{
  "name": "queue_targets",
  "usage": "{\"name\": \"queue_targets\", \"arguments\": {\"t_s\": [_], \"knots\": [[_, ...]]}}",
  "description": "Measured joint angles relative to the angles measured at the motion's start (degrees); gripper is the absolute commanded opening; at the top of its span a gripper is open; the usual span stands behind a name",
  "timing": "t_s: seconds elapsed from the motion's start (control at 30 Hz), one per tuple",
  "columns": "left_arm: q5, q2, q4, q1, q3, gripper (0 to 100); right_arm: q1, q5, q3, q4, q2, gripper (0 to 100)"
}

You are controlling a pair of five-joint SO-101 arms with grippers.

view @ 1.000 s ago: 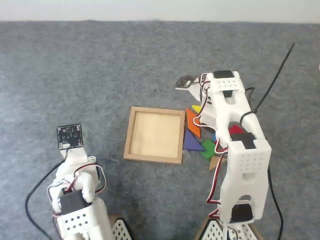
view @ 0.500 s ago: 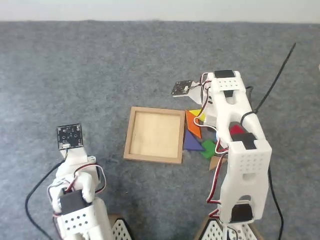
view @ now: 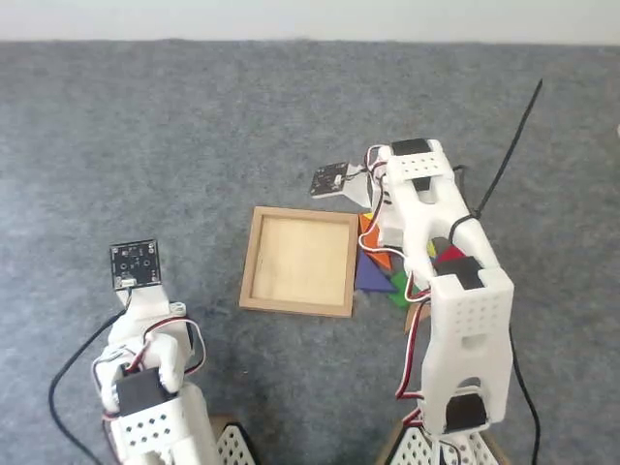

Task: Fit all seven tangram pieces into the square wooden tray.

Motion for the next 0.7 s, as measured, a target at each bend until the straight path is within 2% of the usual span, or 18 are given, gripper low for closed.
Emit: {"name": "queue_targets", "arguments": {"t_s": [0.47, 0.7], "knots": [[0.00, 0.00, 0.00, 0.00, 0.00, 1, 2.02, -0.18, -1.23, -0.70, 1.67, 43.1], [0.00, 0.00, 0.00, 0.00, 0.00, 1, 2.64, -4.75, -1.32, -0.70, 1.76, 43.1]]}}
